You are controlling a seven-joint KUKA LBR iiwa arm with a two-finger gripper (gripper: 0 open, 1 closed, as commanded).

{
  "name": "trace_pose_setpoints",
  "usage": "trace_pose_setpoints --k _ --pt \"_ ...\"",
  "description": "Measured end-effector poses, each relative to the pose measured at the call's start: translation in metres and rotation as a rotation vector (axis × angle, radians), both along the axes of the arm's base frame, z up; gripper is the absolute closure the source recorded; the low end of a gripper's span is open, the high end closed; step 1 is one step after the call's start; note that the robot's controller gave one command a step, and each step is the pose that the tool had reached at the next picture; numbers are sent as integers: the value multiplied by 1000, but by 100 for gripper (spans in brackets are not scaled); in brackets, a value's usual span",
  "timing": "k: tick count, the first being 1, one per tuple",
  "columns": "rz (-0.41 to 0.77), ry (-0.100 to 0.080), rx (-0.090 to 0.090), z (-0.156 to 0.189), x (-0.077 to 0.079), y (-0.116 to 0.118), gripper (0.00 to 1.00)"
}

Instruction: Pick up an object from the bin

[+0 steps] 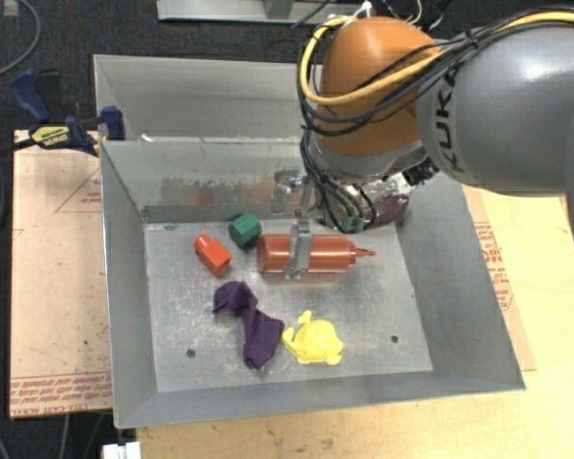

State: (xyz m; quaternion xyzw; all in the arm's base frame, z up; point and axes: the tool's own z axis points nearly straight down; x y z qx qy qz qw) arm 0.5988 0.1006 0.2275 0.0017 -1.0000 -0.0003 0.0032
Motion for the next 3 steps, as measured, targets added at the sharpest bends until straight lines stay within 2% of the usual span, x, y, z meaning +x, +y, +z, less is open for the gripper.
trace_pose_setpoints --k 1,2,3 --pt "-2 -8 1 5 1 0 0" --pt "46 -16 2 -17 6 -6 0" --pt "44 -13 2 -78 13 -21 0"
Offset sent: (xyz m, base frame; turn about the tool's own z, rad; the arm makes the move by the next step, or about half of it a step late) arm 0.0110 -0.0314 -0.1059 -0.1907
